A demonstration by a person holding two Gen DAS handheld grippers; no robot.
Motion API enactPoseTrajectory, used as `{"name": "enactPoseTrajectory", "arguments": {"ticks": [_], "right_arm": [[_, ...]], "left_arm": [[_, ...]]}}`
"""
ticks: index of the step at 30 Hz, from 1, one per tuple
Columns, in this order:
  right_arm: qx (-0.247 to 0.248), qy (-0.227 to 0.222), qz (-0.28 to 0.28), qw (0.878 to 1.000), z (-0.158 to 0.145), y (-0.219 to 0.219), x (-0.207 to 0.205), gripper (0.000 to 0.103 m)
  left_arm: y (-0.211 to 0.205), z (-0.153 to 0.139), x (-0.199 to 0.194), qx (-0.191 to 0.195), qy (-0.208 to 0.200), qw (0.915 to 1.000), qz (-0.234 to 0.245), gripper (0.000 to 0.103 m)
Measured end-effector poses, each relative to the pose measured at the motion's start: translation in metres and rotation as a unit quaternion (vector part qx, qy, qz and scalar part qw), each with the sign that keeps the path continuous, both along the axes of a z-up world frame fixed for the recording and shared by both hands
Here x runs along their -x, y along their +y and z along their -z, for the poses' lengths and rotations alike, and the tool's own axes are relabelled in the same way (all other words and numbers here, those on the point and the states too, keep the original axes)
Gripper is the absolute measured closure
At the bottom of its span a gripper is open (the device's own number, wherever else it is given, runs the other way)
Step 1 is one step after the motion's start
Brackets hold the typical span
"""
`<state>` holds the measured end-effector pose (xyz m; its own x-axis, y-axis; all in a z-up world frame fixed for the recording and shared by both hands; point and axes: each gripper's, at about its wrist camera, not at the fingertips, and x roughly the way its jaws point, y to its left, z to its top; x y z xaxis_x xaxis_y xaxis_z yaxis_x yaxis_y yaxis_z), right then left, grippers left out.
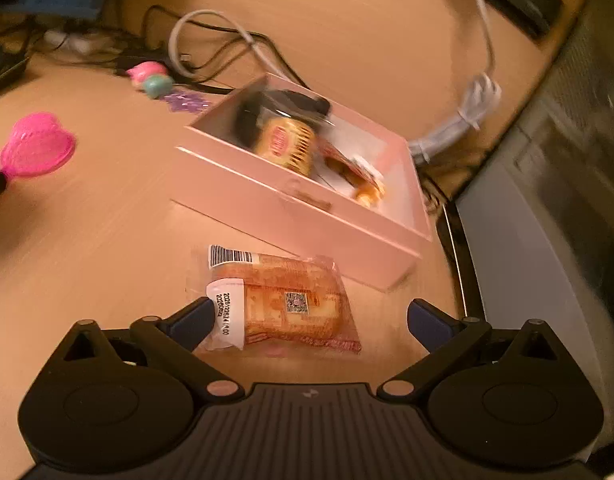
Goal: Organize objects
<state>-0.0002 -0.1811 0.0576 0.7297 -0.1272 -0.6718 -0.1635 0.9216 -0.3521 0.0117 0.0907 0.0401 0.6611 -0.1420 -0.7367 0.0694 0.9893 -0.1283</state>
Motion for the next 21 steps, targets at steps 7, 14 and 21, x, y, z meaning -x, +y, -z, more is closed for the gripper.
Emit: {"name": "enactPoseTrajectory", "arguments": {"ticks": [7,14,21], "right_arm": [[-0.218,0.056,0.107,0.968,-0.015,-0.026,-0.025,0.0],[-0.288,0.086,0.189,0.935,-0.006,-0.041,-0.037,0.0],[-0.248,0.076,0.149,0.954,0.014,-0.031,-0.06,0.034]], "left_arm": [[0.0,-0.001,-0.001,0.002,0.002,1.0,0.002,0.086],[0.001,-0.001,0.0,0.007,0.002,1.0,-0.001,0.086],[-0.001,-0.002,0.0,0.001,0.002,1.0,0.002,0.086]]}}
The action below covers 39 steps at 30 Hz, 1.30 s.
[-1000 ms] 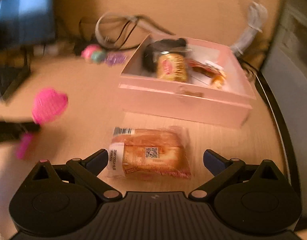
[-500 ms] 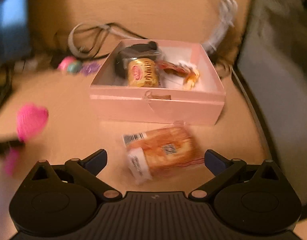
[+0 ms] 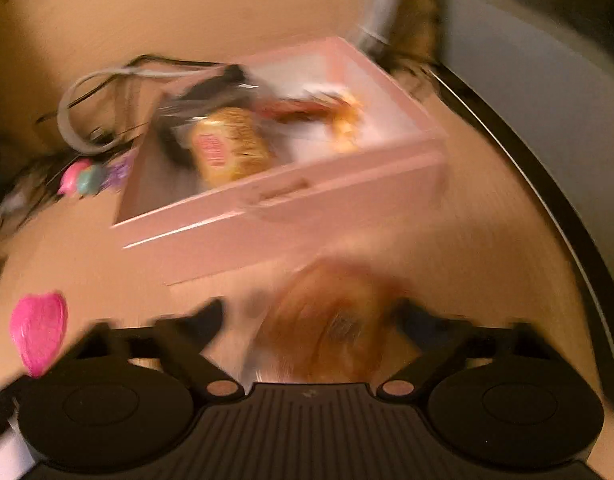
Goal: Organize objects
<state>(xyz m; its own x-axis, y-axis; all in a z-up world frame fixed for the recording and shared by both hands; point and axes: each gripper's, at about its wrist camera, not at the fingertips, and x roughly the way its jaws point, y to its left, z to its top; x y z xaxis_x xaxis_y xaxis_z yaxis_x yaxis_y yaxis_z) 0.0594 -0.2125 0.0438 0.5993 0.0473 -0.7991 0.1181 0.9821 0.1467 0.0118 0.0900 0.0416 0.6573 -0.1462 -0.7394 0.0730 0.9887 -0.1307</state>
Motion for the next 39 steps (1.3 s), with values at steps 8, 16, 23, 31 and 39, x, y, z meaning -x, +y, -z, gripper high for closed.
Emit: {"name": "enactPoseTrajectory", "arguments": {"ticks": [8,16,23,31,39], "right_arm": [[0.074,-0.028,-0.2,0.977,-0.004,0.032,0.05,0.044],[0.133,-0.055,-0.173,0.974,-0.02,0.016,0.085,0.009],[0.042,-0.06,-0.09,0.993,-0.041,-0.027,0.088,0.0],[0.021,-0.022,-0.065,0.997,-0.018,-0.026,0.087,0.0],[0.029,-0.015,-0.084,0.996,-0.008,-0.009,0.084,0.0]], "left_arm": [[0.001,0.0,0.0,0.004,0.001,1.0,-0.004,0.085],[-0.003,-0.001,0.0,-0.015,-0.001,0.9999,0.004,0.086],[-0.007,-0.001,0.004,-0.025,-0.002,0.9996,0.011,0.086],[-0.01,-0.002,0.009,-0.027,0.002,0.9995,0.014,0.086],[-0.015,-0.002,0.018,-0.036,-0.001,0.9992,0.017,0.086]]}}
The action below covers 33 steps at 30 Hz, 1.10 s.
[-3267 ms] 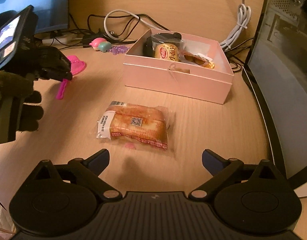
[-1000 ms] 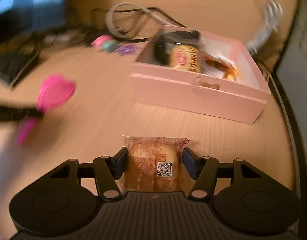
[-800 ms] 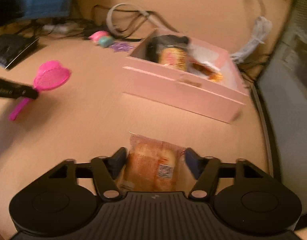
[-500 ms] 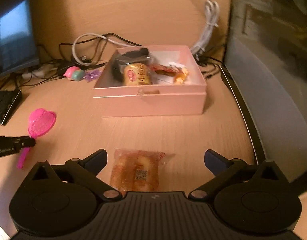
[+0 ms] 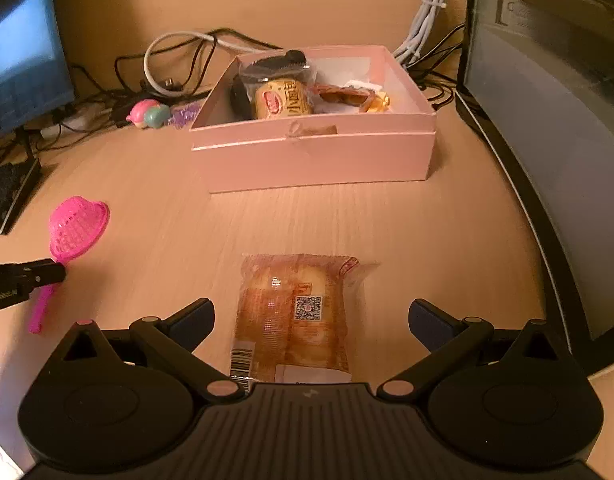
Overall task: Organize objects
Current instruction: 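Carry the pink strainer and bread slices packet into the pink box with both tools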
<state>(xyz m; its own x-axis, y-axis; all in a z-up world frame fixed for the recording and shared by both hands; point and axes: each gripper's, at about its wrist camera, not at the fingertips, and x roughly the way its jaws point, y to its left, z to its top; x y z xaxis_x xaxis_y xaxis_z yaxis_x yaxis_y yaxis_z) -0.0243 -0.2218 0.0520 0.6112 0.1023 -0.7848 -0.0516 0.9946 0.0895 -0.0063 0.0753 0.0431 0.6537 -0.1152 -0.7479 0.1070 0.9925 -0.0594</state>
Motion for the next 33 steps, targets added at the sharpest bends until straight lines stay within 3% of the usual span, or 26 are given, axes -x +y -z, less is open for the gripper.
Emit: {"name": "enactPoseTrajectory", "arguments": {"ticks": [3,6,7,15,19,22,26,33], "right_arm": [[-0.003,0.013,0.011,1.0,0.006,0.004,-0.007,0.001],[0.007,0.027,-0.01,1.0,0.008,0.014,-0.012,0.044],[0.022,0.021,-0.019,0.999,0.006,0.02,-0.01,0.048],[0.004,-0.003,-0.041,0.999,-0.018,0.018,0.004,0.049],[0.013,-0.018,-0.041,0.999,-0.029,0.011,0.012,0.049],[0.018,-0.033,-0.045,0.998,-0.037,0.004,0.021,0.049],[0.017,-0.039,-0.046,0.998,-0.041,-0.007,0.032,0.049],[0.023,-0.042,-0.049,0.998,-0.035,-0.027,0.054,0.049]], "left_arm": [[0.0,0.0,0.001,0.001,0.001,1.0,-0.002,0.086],[-0.001,-0.001,0.001,0.001,0.002,1.0,-0.004,0.086],[-0.001,-0.001,0.0,0.001,0.002,1.0,-0.005,0.086],[-0.002,-0.002,-0.001,-0.002,0.001,1.0,-0.006,0.086],[-0.001,-0.006,0.005,0.034,0.011,0.9993,0.008,0.088],[-0.009,-0.012,0.017,0.03,0.01,0.9989,0.033,0.088],[-0.021,-0.022,0.025,0.057,0.027,0.9969,0.047,0.088],[-0.074,-0.086,0.01,0.089,-0.052,0.9902,0.095,0.088]]}}
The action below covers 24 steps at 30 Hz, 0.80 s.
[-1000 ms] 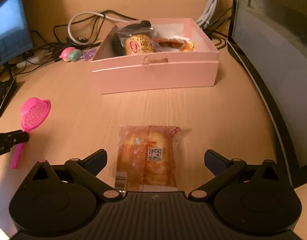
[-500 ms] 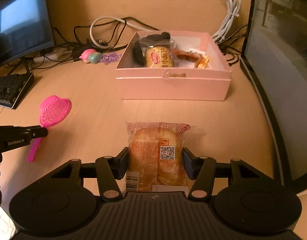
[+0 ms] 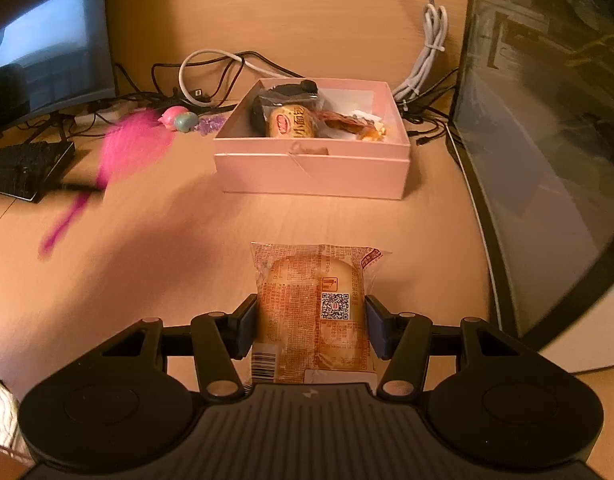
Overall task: Organize objects
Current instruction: 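Carry the pink strainer and bread slices packet into the pink box with both tools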
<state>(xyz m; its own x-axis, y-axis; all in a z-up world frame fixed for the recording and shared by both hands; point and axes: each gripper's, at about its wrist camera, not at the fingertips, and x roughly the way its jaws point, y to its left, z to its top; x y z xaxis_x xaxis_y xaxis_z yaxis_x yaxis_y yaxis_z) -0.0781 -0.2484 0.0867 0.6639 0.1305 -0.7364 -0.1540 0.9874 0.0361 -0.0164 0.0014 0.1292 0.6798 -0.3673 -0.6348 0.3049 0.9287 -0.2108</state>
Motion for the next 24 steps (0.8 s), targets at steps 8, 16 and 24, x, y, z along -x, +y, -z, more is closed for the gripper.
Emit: {"name": "enactPoseTrajectory", "arguments": {"ticks": [8,16,24], "right_arm": [[-0.015,-0.01,-0.006,1.0,-0.004,-0.018,0.003,0.049],[-0.01,-0.041,0.005,0.999,-0.005,-0.029,-0.01,0.049],[-0.045,-0.13,0.026,0.99,-0.054,-0.025,-0.077,0.049]], "left_arm": [[-0.089,-0.027,-0.101,0.08,-0.061,0.9949,0.003,0.087],[-0.1,0.012,-0.15,0.107,-0.034,0.9908,-0.076,0.085],[-0.023,0.016,-0.092,0.055,-0.014,0.9948,-0.085,0.084]]}}
